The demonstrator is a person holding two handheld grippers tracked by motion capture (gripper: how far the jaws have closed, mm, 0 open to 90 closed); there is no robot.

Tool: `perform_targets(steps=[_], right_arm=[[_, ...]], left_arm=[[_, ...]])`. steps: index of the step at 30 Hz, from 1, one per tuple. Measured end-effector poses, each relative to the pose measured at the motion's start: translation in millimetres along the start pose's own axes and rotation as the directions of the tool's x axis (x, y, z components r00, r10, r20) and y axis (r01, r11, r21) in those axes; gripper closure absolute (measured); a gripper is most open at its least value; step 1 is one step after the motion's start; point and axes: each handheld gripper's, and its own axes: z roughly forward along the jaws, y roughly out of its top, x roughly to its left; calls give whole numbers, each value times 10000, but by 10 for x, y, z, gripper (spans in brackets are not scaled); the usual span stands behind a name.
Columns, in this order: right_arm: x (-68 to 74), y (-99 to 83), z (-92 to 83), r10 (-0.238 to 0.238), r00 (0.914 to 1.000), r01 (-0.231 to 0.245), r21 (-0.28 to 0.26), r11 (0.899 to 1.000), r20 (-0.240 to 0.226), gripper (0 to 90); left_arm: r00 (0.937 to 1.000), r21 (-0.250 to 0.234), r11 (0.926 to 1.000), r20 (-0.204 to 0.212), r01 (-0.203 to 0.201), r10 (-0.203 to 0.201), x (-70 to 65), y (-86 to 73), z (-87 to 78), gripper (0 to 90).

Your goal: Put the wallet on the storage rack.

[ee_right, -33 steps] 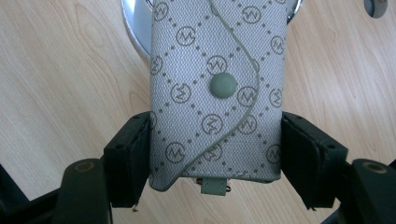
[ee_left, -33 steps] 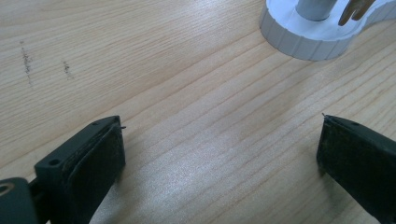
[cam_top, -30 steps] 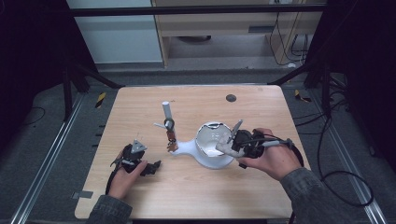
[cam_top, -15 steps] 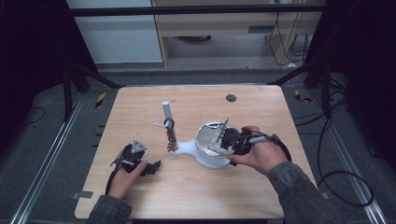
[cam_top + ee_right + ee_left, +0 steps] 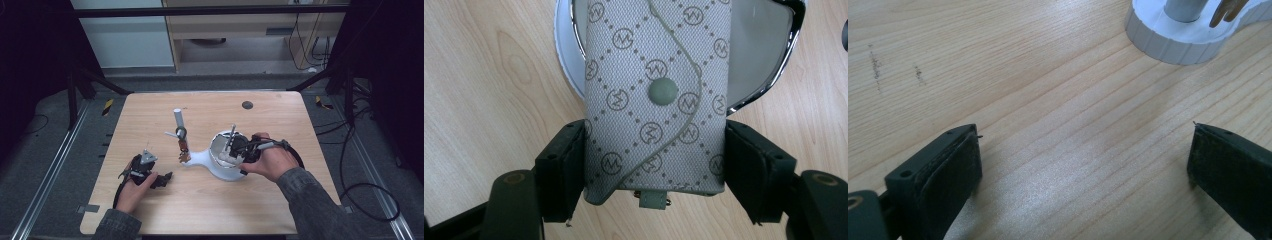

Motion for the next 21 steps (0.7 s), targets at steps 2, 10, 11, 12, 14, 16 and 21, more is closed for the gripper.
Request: perform_targets(steps=[2, 10, 11, 12, 14, 16, 21], right_arm=[[-3, 18, 11, -41, 10000, 41, 75, 10000, 23, 305], [-9, 87, 64, -110, 9999, 110, 290, 9995, -22, 306], [-9, 87, 64, -110, 9999, 110, 290, 9995, -22, 306], [-7, 103, 74, -177, 9998, 178, 248, 9995, -52, 306], [-7, 121, 79, -228, 9997, 230, 311, 9993, -54, 306], [-8, 136, 92, -208, 9998, 210, 342, 9992, -67, 305], [-10, 173, 117, -209, 9997, 212, 444, 9988, -80, 305]], left_arm=[[10000, 2, 10000, 4, -2, 2, -1, 0, 0, 4], [10000, 4, 10000, 15, -10, 10, -2, 1, 1, 3], [10000, 3, 10000, 15, -17, 17, -2, 2, 1, 3], [10000, 1, 10000, 18, -18, 18, -2, 2, 2, 3], [10000, 1, 10000, 23, -18, 18, -3, 3, 3, 2], [10000, 1, 10000, 25, -26, 26, -3, 3, 3, 2], [10000, 4, 10000, 30, -29, 29, -3, 4, 3, 2]])
